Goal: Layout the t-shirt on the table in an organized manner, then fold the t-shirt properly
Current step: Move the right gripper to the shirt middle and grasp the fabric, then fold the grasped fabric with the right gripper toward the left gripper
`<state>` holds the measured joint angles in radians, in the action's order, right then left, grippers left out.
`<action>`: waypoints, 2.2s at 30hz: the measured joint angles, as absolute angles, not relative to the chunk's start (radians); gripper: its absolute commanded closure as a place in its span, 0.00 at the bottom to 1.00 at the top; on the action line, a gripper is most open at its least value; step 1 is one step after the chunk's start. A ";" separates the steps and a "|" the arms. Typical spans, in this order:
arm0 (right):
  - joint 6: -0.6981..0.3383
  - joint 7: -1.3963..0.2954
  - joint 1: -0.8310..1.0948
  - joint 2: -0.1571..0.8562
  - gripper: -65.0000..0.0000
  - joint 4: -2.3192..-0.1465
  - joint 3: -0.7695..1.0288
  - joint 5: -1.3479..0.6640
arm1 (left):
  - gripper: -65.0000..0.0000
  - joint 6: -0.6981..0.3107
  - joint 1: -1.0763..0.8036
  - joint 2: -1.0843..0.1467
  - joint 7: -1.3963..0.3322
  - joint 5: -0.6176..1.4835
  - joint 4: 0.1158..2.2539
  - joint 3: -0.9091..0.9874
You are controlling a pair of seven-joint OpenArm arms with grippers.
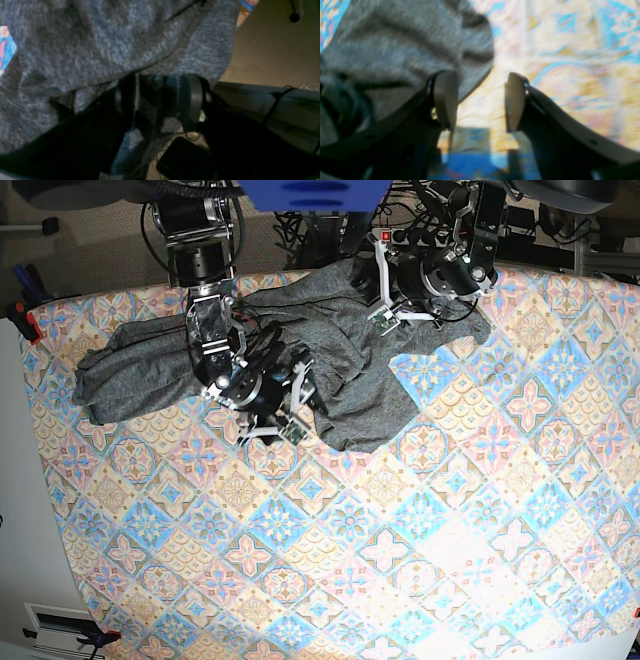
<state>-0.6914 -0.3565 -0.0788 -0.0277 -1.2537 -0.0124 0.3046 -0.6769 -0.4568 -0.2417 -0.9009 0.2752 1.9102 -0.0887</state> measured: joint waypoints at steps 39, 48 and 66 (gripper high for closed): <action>-0.705 -0.366 -0.079 -0.030 1.00 -1.287 0.026 0.418 | 0.57 -0.673 -0.443 -0.241 -0.901 0.267 1.902 -0.086; -0.706 -0.386 -0.076 -0.036 1.00 -1.313 0.149 0.440 | 0.57 -0.686 -0.315 -0.231 -0.861 0.327 1.740 -0.036; -0.725 -0.410 -0.113 -0.080 1.00 -1.445 0.472 0.447 | 0.57 -0.692 -0.164 -0.263 -0.838 0.340 1.612 -0.017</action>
<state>-0.7246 -0.4099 -0.1135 -0.0803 -1.4448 0.4721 0.4469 -0.6922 -0.1642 -0.2634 -0.8383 0.3397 1.6123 -0.0166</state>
